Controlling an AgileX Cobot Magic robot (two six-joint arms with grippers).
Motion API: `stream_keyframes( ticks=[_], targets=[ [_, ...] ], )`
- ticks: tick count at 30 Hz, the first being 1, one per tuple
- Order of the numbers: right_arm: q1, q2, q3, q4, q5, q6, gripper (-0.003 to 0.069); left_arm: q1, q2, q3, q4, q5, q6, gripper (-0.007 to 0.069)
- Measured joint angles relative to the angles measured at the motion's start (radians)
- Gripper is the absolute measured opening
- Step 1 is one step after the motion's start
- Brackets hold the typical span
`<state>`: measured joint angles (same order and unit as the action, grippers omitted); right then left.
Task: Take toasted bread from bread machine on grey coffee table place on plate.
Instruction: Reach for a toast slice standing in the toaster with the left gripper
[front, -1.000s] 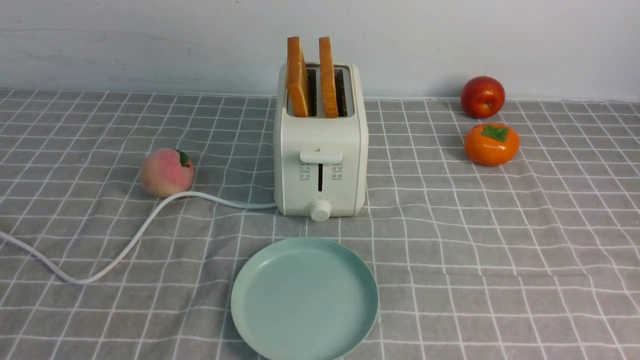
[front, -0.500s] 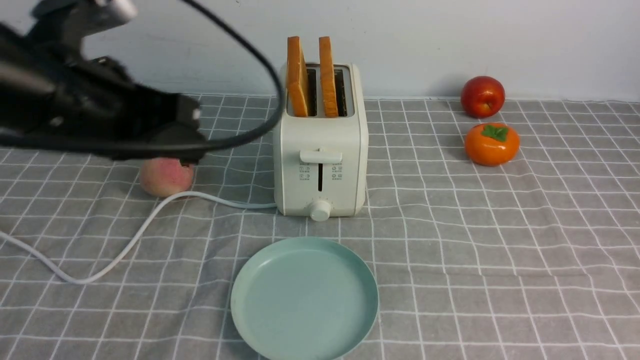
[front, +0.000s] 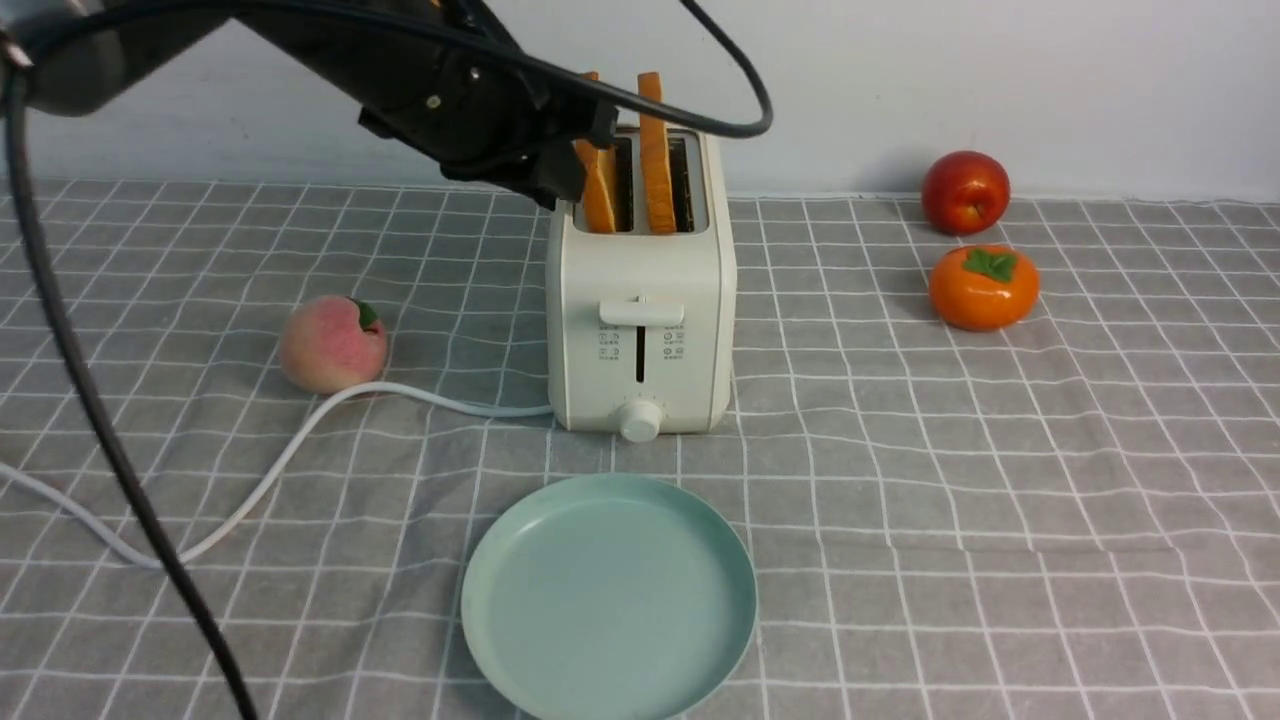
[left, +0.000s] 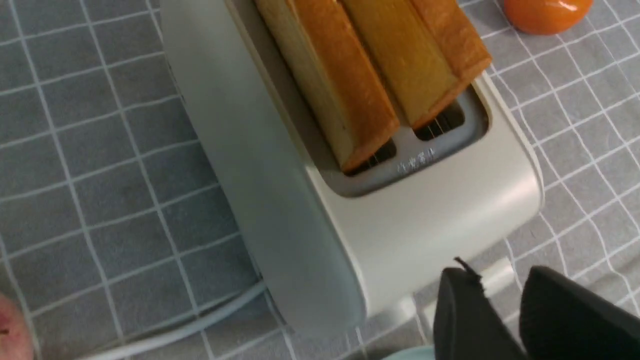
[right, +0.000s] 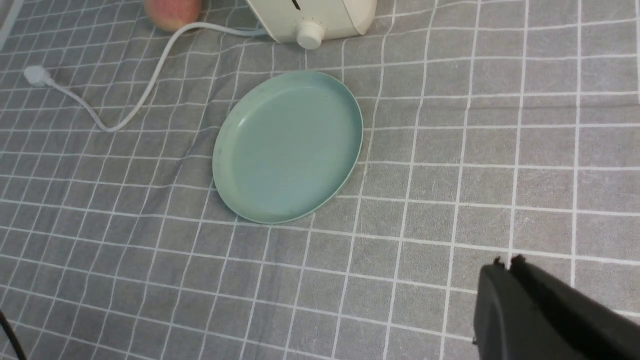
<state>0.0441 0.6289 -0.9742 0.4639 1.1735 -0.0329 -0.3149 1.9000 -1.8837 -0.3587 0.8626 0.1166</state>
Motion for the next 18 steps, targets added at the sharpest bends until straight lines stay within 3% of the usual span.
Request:
stream_keyframes(
  ticks=[1,3,4,6,9,12,13,15,16,18],
  targets=[
    [0.0,0.0,0.0,0.0,-0.001,0.0,0.001,0.0,0.004,-0.003,0.001,-0.005,0.0,0.0268],
    [0.0,0.0,0.0,0.0,-0.006,0.0,0.0014,0.0,0.047,-0.023,0.019,-0.074,-0.005,0.0404],
    [0.0,0.0,0.0,0.0,-0.006,0.0,0.0014,0.0,0.047,-0.023,0.021,-0.081,-0.005,0.0414],
    [0.0,0.0,0.0,0.0,-0.007,0.0,0.0015,0.0,0.081,-0.029,0.028,-0.167,-0.011,0.0516],
    [0.0,0.0,0.0,-0.004,-0.022,0.0,0.0017,0.0,0.109,-0.03,0.031,-0.23,-0.012,0.0532],
    [0.0,0.0,0.0,-0.004,-0.037,0.0,0.0019,0.0,0.13,-0.031,0.039,-0.258,-0.014,0.0465],
    [0.0,0.0,0.0,-0.004,-0.039,0.0,0.002,0.0,0.137,-0.031,0.039,-0.259,-0.015,0.0405],
    [0.0,0.0,0.0,-0.004,-0.046,0.0,0.0019,0.0,0.137,-0.031,0.029,-0.249,-0.019,0.0155],
    [0.0,0.0,0.0,-0.004,-0.047,0.0,0.0019,-0.001,0.133,-0.031,0.027,-0.242,-0.019,0.0096],
    [0.0,0.0,0.0,-0.004,-0.05,0.0,0.0021,-0.003,0.119,-0.031,0.029,-0.229,-0.019,0.0054]
  ],
)
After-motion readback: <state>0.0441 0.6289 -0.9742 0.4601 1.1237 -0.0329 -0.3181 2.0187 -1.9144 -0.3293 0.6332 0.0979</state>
